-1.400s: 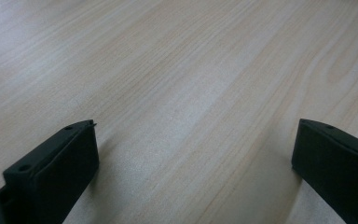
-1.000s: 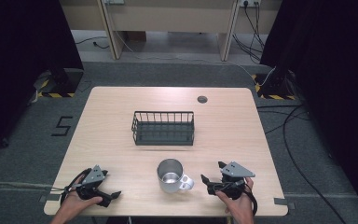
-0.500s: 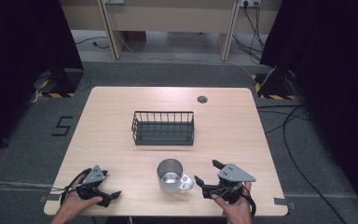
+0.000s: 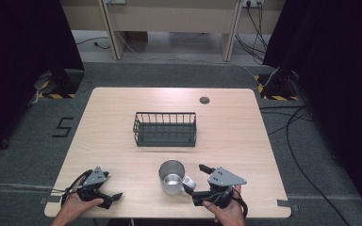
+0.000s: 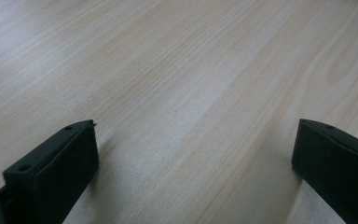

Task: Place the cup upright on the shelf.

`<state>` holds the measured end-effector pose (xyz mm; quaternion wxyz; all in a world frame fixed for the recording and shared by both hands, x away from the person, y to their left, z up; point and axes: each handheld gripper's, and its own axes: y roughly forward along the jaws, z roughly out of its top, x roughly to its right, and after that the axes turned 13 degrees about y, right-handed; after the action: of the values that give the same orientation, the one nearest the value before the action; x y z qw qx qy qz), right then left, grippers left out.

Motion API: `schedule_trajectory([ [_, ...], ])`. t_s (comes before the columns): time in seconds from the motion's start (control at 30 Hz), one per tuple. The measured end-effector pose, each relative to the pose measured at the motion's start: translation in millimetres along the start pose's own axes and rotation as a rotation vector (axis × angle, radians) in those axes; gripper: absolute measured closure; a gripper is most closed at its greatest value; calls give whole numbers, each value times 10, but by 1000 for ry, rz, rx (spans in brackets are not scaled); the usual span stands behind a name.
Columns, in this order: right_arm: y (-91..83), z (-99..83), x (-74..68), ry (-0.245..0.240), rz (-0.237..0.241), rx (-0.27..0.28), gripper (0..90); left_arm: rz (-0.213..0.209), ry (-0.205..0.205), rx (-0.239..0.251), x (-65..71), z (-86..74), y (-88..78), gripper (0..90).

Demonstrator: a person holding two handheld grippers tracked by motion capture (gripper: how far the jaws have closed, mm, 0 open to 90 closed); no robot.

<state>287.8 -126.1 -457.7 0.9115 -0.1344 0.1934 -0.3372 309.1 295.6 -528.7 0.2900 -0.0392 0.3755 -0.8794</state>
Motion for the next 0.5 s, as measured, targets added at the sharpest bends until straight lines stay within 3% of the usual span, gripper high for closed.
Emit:
schedule_trajectory([
  [0.5, 174, -4, -89, -17, 25, -4, 150, 0, 0, 0, 0, 0, 0, 0],
])
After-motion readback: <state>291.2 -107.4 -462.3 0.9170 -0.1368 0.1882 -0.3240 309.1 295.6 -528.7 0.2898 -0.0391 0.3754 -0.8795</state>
